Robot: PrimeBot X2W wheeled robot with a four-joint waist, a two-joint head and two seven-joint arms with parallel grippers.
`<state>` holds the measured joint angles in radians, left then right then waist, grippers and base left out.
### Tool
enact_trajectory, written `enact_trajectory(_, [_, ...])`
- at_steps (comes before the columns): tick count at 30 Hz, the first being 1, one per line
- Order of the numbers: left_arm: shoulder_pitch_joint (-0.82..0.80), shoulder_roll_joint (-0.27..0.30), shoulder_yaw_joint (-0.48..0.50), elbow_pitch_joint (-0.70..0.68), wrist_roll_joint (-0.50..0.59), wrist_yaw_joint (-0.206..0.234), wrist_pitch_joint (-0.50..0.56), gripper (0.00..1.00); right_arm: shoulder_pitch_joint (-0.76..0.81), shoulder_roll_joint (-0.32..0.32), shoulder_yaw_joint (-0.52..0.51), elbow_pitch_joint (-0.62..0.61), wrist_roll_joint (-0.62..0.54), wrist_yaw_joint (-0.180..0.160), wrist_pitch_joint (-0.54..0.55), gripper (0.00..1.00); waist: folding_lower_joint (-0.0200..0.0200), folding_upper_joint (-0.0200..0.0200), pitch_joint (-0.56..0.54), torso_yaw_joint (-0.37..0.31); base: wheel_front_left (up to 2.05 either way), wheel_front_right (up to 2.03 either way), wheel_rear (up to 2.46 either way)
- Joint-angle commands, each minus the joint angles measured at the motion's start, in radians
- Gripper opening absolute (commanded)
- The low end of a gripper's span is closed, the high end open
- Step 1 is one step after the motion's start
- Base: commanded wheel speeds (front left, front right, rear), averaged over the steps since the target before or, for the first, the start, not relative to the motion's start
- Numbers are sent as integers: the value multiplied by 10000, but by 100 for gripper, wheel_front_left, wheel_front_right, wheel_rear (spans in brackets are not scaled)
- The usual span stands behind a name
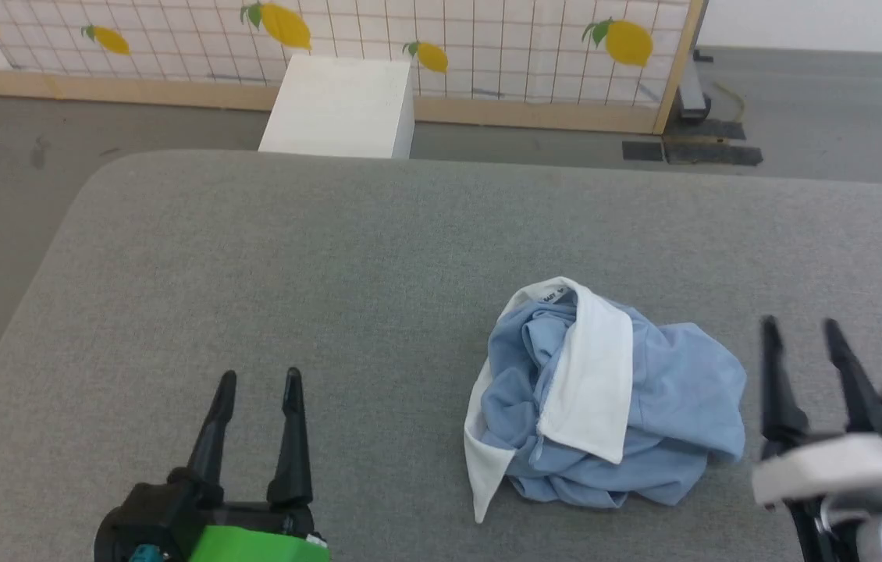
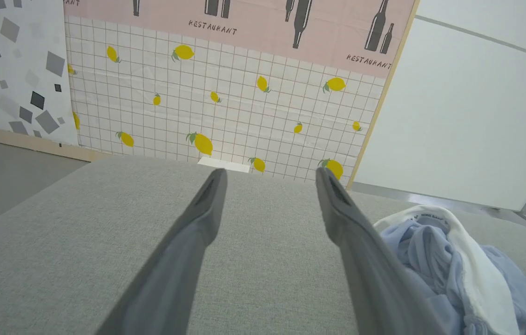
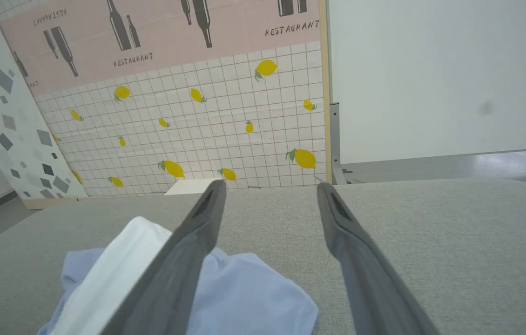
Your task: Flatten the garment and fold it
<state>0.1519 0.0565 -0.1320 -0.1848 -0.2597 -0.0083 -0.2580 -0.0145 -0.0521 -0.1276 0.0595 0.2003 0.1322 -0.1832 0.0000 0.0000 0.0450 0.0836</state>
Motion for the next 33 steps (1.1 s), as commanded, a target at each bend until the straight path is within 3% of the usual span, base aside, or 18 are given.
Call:
enact_trajectory(1, [-199, -52, -58, 47, 139, -64, -37, 100, -414, -119, 75, 56, -46, -15, 504, 100, 0, 0, 161, 76, 0, 0, 0])
enact_trajectory(10, [-500, -60, -565, 367, -214, 109, -37, 100, -1521, -1544, 523, 585, 790, -15, 4277, 100, 0, 0, 585, 410, 0, 0, 0])
enact_trajectory(17, [-639, -61, -712, 567, -302, 104, -37, 100, -1400, -2197, 787, 1528, 1820, -15, 7714, 100, 0, 0, 799, 738, 0, 0, 0])
enact_trajectory(21, [-732, -61, -781, 670, -327, 81, -37, 100, -1294, -2295, 758, 1996, 2024, -15, 8744, 100, 0, 0, 937, 927, 0, 0, 0])
enact_trajectory(24, [-807, -61, -843, 729, -325, 83, -37, 100, -1363, -2314, 797, 2193, 1873, -15, 8749, 100, 0, 0, 1080, 1060, 0, 0, 0])
enact_trajectory(26, [-864, -62, -861, 752, -348, 99, -37, 100, -1445, -2253, 749, 2321, 1710, -15, 8615, 0, 0, 0, 1135, 1110, 0, 0, 0])
enact_trajectory(33, [-843, -62, -803, 854, -441, 221, -37, 100, -1813, -2431, 1097, 2028, 1609, -15, 8358, 0, 0, 0, 1011, 976, 0, 0, 0])
